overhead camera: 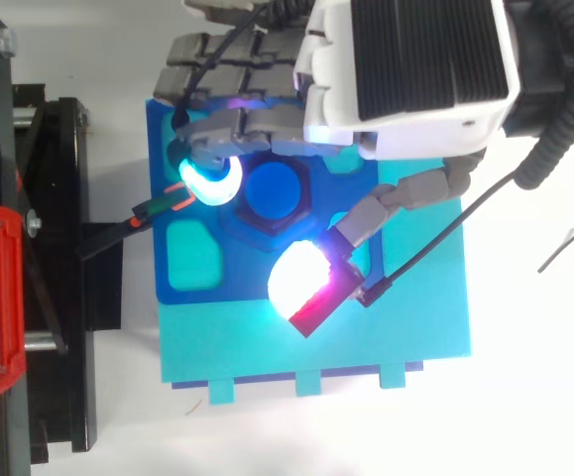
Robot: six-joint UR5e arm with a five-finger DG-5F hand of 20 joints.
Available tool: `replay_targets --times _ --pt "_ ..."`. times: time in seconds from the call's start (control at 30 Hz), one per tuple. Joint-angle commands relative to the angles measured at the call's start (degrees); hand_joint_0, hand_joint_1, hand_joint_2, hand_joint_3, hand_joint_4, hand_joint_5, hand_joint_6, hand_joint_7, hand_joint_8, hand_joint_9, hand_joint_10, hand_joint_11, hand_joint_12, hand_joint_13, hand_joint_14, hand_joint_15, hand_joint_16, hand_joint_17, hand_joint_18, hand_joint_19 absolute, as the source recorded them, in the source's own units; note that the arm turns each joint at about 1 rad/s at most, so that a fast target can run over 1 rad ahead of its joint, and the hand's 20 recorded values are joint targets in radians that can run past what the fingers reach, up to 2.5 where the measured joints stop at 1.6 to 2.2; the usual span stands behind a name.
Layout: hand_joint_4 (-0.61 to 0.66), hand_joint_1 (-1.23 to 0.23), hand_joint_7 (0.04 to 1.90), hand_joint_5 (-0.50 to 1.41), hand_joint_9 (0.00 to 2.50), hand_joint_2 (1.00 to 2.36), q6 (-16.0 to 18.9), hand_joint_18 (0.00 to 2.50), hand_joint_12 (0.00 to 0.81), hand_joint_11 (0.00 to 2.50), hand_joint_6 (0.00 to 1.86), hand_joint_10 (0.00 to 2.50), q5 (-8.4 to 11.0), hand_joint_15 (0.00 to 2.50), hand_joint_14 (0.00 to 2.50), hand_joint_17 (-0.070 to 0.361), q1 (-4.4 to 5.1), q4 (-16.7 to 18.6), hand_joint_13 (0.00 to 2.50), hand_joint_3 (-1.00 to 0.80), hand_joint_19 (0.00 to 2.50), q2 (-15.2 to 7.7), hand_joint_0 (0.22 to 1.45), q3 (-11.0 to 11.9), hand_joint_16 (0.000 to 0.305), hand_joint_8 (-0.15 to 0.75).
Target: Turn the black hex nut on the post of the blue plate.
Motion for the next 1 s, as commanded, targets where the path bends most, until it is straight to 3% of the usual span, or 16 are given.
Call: replay_targets --times 0.0,0.1,0.33,0.8,0.97 --pt "0.22 -0.29 1.07 -0.19 0.31 1.00 0.0 0.00 0.380 0.03 0.50 0.00 -1.38 0.01 0.00 0.137 -0.65 -0.2 0.22 -0.50 0.01 0.0 0.43 0.0 0.061 0.260" --pt "0.23 -0.29 1.07 -0.19 0.32 1.00 0.0 0.00 0.381 0.04 0.50 0.00 -2.62 0.01 0.00 0.137 -1.18 0.1 0.22 -0.50 0.00 0.0 0.43 0.1 0.061 0.263" --pt "0.22 -0.30 1.08 -0.19 0.32 1.00 0.0 0.00 0.380 0.05 0.50 0.00 -3.32 0.02 0.00 0.136 -1.79 0.2 0.22 -0.50 0.00 0.0 0.43 0.0 0.060 0.262" --pt "0.23 -0.30 1.08 -0.19 0.33 1.00 0.1 0.00 0.381 0.05 0.50 0.00 -7.89 0.02 0.00 0.136 -4.17 -0.2 0.23 -0.50 0.00 0.0 0.43 0.1 0.060 0.264" --pt "0.23 -0.31 1.09 -0.19 0.33 1.00 0.2 0.00 0.380 0.06 0.50 0.00 -8.50 0.02 0.00 0.136 -4.34 -0.2 0.23 -0.50 0.00 0.1 0.43 0.6 0.060 0.264"
